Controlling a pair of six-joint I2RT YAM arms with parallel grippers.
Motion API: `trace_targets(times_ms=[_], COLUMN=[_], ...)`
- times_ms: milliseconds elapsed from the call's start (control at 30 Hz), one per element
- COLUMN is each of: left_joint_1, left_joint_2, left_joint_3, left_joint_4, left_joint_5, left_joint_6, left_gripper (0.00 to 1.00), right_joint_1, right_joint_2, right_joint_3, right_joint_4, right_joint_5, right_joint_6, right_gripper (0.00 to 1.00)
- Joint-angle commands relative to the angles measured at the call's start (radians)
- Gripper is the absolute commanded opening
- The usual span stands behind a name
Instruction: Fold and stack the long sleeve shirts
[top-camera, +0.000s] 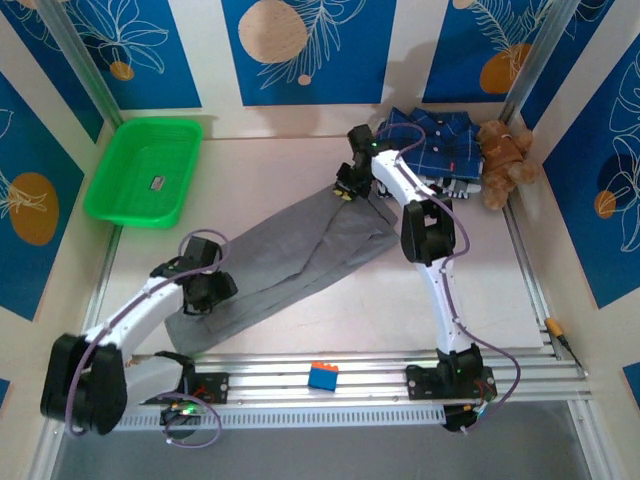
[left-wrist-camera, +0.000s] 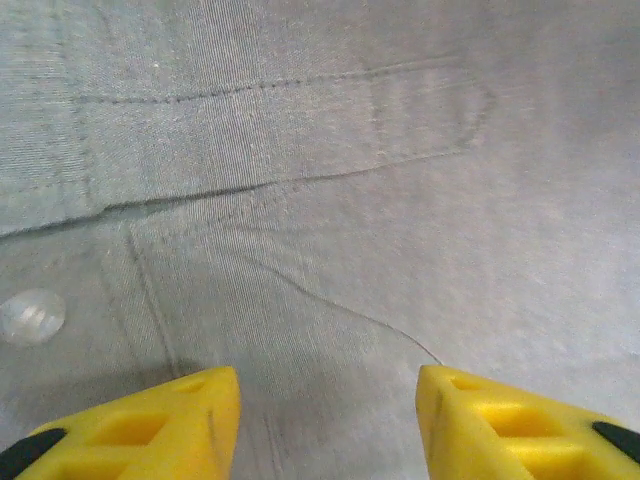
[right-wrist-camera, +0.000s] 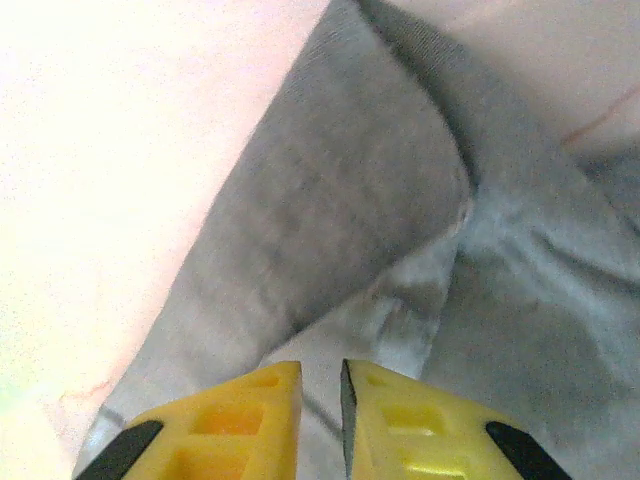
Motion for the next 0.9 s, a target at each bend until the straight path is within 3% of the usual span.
trace_targets(times_ms=[0,133,333,533,667,867], left_joint_1=[-0.004,0.02,0.138,0.216,0.272,0.316], left_joint_2=[-0.077,-0.041,0.059,0.183,0.216,0.253], left_joint_3=[0.095,0.143,0.121,0.133,0.093,0.04], left_joint_4=[-0.124,-0.178,-0.129,-0.083,-0.043,0.001], left_joint_5=[0.024,0.033,0.055,0.063,0.083,0.119], left_joint_6=[0.0,0.042,0.1,0.174,0.188,0.206], left_gripper=[0.53,0.53,0.5,0.49,0.49,0.49], right_joint_1=[0.035,0.088,0.167,0.213,0.228,0.235], right_joint_2=[-0.213,-0.293,-0.326,-0.248,-0.197,-0.192], right_joint_3=[-0.11,-0.221,-0.484,-0.546,-0.493,-0.483], right_joint_4=[0.071,0.035,0.184,0.225,0.127,0.093], right_joint_5=[-0.054,-0.122,-0.21,-0.179,-0.066,0.001], right_joint_6=[-0.028,-0.033,0.056,0.114,0.116,0.127], right_gripper=[0.21,0.19,0.16,0.15,0.16,0.17])
